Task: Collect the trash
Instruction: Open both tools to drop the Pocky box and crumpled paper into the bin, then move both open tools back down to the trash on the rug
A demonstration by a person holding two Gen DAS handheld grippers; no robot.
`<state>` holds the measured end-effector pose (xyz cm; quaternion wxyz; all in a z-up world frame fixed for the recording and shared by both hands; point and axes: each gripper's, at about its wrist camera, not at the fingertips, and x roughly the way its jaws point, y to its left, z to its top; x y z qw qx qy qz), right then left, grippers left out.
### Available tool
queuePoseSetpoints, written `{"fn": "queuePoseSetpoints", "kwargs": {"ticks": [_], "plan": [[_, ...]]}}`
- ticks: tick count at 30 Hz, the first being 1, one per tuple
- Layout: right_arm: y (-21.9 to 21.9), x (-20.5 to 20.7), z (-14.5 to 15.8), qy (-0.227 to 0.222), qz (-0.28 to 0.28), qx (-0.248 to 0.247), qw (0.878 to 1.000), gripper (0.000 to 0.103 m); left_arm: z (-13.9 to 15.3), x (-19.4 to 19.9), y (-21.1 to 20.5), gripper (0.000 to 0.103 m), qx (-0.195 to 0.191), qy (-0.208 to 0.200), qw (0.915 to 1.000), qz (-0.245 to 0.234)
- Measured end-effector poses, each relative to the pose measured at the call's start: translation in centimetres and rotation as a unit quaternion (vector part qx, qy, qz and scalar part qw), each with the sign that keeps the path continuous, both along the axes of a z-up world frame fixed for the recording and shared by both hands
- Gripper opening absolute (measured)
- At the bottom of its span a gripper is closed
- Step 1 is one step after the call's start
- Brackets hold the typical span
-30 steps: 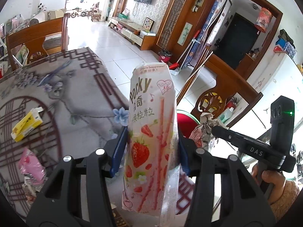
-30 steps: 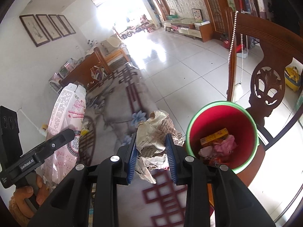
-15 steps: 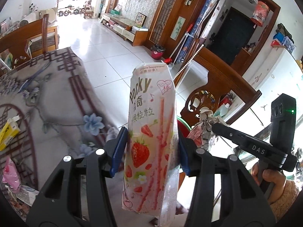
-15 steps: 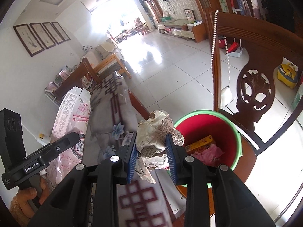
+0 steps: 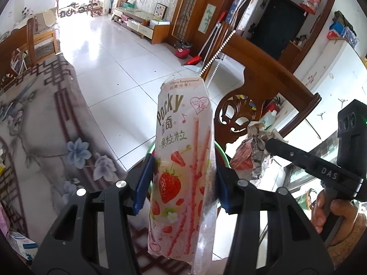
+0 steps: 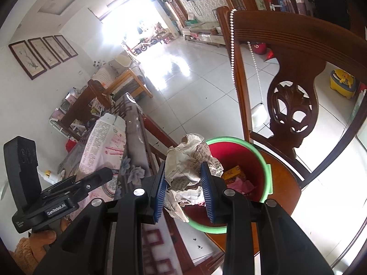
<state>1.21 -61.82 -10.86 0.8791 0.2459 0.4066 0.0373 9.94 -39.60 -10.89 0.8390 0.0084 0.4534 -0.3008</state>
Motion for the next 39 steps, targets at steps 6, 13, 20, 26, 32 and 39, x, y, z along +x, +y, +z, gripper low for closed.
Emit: {"fn": "queuePoseSetpoints", "kwargs": {"ticks": [6, 13, 20, 26, 32, 39], "plan": [[-2.1, 0.1, -0.6, 0.008, -0.004, 0.002, 1.000, 0.028, -1.4, 0.6, -2.8, 0.048, 0.009, 0.014, 0.9998, -0.008], [-3.6, 0.5, -0.9, 0.012, -0.005, 0.005, 1.000, 0.028, -2.3, 1.2, -4.6, 0.051, 0.015, 0.022, 0.9996, -0.011], [-4.1, 1.6, -1.1, 0.012, 0.003, 0.007, 1.000, 0.028, -1.7, 1.4, -5.0, 0.073, -0.002, 0.016, 0.9999, -0.001], [-4.0, 2.4, -1.4, 0.007, 0.003, 0.007, 1.000, 0.041, -0.9, 0.9, -4.4, 0.075, -0.005, 0.004, 1.0000, 0.003], [-3.5, 2.8, -1.3, 0.002, -0.004, 0.003, 1.000, 0.059, -0.4, 0.6, -2.5, 0.076, -0.012, 0.003, 0.9997, 0.019], [-1.9, 3.0, -1.2, 0.006, -0.004, -0.004, 1.000, 0.060, 0.3, 0.2, 0.5, 0.076, -0.024, -0.002, 0.9990, 0.038]]}}
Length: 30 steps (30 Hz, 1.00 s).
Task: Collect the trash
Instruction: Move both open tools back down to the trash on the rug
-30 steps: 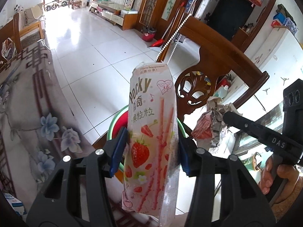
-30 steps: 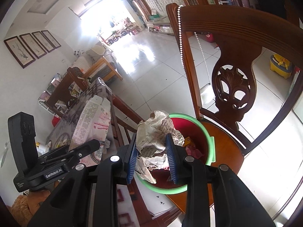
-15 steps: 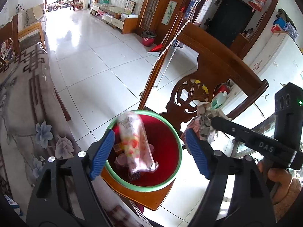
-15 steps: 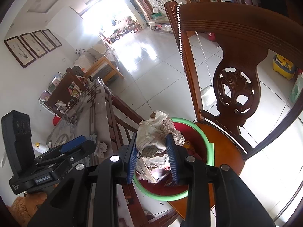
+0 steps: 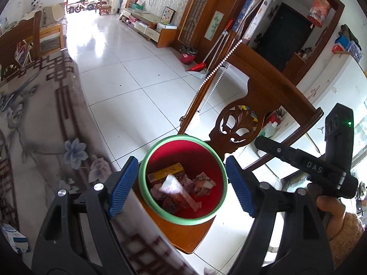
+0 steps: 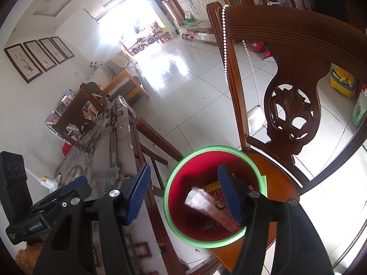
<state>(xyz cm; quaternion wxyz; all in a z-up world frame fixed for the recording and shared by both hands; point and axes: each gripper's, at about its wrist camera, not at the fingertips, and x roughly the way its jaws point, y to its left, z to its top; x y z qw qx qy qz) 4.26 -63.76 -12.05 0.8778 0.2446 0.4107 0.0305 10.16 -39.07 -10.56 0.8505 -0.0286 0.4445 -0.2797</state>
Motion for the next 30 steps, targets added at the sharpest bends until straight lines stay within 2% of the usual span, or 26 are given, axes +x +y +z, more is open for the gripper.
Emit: {"fn": "queuePoseSetpoints", "kwargs": {"ticks": [4, 12, 23, 30], "plan": [[1.7, 0.0, 0.1, 0.003, 0.004, -0.005, 1.000, 0.060, 0.2, -0.4, 2.3, 0.076, -0.004, -0.004, 0.9999, 0.010], [7.7, 0.2, -0.2, 0.013, 0.022, -0.013, 1.000, 0.060, 0.0, -1.5, 10.0, 0.076, -0.015, 0.002, 0.9987, 0.048], [21.1, -0.8, 0.2, 0.018, 0.075, -0.027, 0.997, 0.060, -0.8, -3.8, 25.4, 0.076, -0.008, 0.012, 0.9935, 0.113], [27.3, -2.2, 0.3, 0.017, 0.088, -0.025, 0.996, 0.060, -3.2, -5.8, 34.7, 0.076, 0.017, 0.035, 0.9855, 0.165]]}}
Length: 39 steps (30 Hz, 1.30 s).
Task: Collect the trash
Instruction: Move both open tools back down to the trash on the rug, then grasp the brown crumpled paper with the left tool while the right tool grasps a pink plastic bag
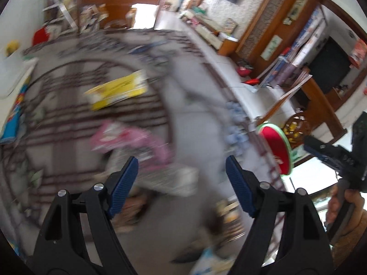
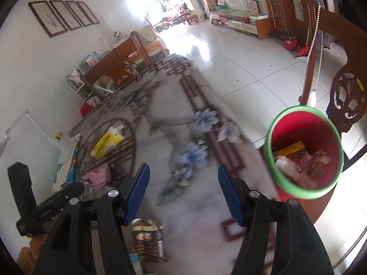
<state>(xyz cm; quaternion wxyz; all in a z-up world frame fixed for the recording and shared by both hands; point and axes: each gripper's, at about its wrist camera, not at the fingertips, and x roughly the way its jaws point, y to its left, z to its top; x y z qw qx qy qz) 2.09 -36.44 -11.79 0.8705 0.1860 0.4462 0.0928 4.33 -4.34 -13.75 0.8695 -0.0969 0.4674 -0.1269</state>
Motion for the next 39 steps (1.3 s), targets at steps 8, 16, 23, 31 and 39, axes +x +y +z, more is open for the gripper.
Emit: {"fn": "queuePoseSetpoints", "kwargs": {"ticks": [8, 16, 23, 31, 39], "plan": [[5.0, -1.3, -0.8, 0.016, 0.015, -0.003, 1.000, 0.060, -4.7, -1.4, 4.7, 0.075, 0.007, 0.067, 0.9977, 0.012], [8.6, -2.3, -0.8, 0.023, 0.047, -0.017, 0.998, 0.060, -7.2, -0.4, 5.8, 0.052, -0.016, 0.093, 0.9954, 0.018], [12.5, -0.4, -1.0, 0.036, 0.109, -0.036, 0.993, 0.060, -6.0, -1.6, 7.1, 0.036, -0.020, 0.085, 0.9962, 0.010], [19.4, 7.2, -2.3, 0.101, 0.209, 0.005, 0.973, 0.062, -5.4, -2.5, 9.0, 0.037, -0.031, 0.087, 0.9953, 0.028], [22.8, 13.4, -7.1, 0.218, 0.208, 0.062, 0.951, 0.063, -5.2, -2.8, 10.9, 0.048, -0.053, 0.091, 0.9929, 0.055]]}}
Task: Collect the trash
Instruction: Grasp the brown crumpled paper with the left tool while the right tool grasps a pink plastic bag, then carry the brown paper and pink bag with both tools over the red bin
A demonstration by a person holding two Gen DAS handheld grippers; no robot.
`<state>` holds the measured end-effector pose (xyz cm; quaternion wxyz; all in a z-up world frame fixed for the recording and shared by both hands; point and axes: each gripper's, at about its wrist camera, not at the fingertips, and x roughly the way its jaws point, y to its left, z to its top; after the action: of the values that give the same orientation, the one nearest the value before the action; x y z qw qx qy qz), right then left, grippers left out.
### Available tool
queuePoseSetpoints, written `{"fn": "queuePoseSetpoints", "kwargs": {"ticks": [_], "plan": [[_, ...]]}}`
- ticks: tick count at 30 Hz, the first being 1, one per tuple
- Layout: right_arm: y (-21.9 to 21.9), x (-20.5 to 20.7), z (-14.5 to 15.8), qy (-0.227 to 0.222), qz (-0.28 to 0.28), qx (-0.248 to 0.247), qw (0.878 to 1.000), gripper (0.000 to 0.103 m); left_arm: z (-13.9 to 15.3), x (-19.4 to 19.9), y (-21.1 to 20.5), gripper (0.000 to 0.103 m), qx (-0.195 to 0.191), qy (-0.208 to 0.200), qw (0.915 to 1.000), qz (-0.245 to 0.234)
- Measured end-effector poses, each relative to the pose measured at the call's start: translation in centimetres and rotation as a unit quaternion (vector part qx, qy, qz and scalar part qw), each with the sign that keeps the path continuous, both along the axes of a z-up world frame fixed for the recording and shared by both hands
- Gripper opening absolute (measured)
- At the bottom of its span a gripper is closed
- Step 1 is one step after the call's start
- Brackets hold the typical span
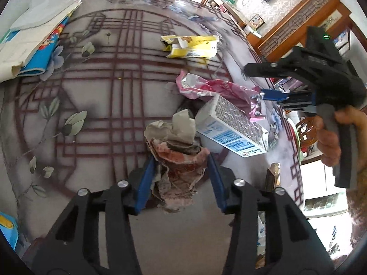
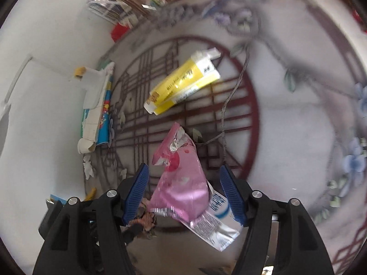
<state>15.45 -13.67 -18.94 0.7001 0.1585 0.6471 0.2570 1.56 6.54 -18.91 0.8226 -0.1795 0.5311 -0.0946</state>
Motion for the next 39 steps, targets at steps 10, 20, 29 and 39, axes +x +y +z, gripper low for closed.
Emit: {"fn": "queuePoseSetpoints", "kwargs": {"ticks": [10, 20, 29, 39], "plan": [[1.5, 1.2, -3.0, 0.063, 0.017, 0.007, 0.998, 0.063, -0.8, -0.4, 0.0, 0.066, -0.018, 0.013, 0.9998, -0.004], [0.8, 0.2, -2.6, 0.060, 0.020, 0.041, 0.997, 0.040, -2.1, 0.3, -1.0, 0.053, 0.006, 0.025, 0.9995, -0.019], [-0.9, -3.7, 3.1, -0.033, 0.028, 0.050, 0.998, 0.036, -2.2, 1.2, -1.1, 0.060, 0.006, 0.018, 0.9997, -0.012], [-4.0, -10.5, 5.7, -0.115, -0.025, 0.045, 0.992, 0.036, -3.2, 1.4, -2.9, 0.057, 0.032, 0.029, 0.9982, -0.041]]}}
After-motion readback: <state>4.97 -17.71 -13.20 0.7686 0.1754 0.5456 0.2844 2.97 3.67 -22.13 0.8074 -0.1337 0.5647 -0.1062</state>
